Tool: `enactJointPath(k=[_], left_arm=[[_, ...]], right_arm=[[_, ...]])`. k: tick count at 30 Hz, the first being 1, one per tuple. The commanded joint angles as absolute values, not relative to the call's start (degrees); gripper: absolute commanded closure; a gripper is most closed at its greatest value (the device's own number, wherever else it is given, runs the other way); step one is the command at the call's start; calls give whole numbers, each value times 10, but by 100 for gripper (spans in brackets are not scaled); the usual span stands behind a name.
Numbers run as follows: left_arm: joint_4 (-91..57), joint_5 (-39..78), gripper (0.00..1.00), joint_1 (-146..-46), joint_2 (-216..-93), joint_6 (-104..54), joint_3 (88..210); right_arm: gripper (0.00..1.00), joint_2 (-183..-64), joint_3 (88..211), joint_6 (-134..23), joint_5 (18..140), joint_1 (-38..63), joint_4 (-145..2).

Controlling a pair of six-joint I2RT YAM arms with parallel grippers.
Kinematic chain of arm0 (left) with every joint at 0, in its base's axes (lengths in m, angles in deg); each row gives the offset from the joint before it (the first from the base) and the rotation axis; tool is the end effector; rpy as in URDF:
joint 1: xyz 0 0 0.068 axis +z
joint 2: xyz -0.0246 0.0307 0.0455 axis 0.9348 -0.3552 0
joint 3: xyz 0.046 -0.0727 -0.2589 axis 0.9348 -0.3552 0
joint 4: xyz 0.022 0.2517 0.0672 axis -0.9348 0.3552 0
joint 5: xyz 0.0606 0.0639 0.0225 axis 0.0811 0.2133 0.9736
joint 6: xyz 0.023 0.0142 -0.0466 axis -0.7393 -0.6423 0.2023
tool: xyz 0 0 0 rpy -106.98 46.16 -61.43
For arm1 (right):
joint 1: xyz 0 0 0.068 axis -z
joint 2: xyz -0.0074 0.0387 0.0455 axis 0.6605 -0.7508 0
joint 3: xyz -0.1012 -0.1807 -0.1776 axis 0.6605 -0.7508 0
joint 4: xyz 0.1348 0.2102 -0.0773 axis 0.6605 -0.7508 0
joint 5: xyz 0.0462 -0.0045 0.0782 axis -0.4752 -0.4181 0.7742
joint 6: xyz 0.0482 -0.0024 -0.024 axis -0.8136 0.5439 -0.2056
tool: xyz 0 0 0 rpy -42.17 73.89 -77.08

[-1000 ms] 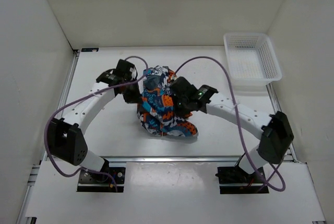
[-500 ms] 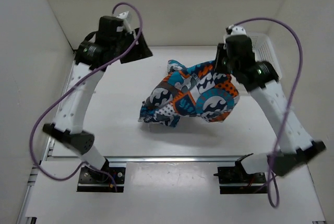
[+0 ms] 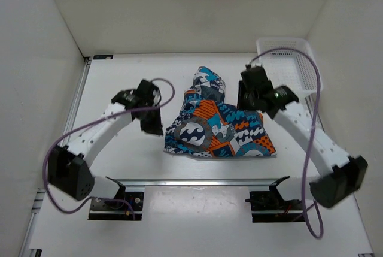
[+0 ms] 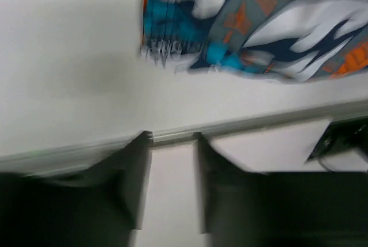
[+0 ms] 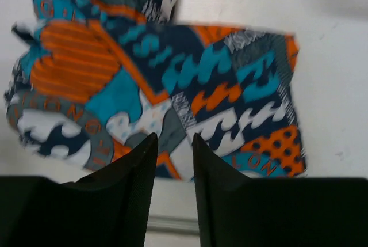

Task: Fold and stack the shorts
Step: Move the shorts to the center of the board

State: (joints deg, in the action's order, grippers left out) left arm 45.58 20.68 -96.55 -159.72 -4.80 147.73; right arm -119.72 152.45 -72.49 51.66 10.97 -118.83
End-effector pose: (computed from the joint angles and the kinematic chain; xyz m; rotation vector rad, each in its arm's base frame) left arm 0.2346 -0.1262 0.2863 -0.0767 2.8814 -0.3914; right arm 0.2475 0.1314 0.3574 0.0238 2.3304 0.0653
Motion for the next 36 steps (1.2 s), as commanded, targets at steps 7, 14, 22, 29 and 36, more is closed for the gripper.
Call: enactJointPath(k=[7, 14, 22, 29, 36], left_arm=[[324, 169, 12, -988, -1512, 103, 1243], [249, 169, 12, -993, -1648, 92, 1275], [236, 162, 90, -986, -1715, 66, 1334], [361, 204, 90, -953, -1689, 21, 1499], [533, 256, 90, -874, -1766, -43, 1885]], right_arm=[[10, -994, 1209, -917, 699, 197, -1189], [3, -907, 1066, -975, 826, 317, -1165], [26, -981, 1026, -971, 802, 341, -994], [98, -1144, 1124, -965, 810, 313, -877], [100, -1283, 1525, -889, 786, 311, -984]])
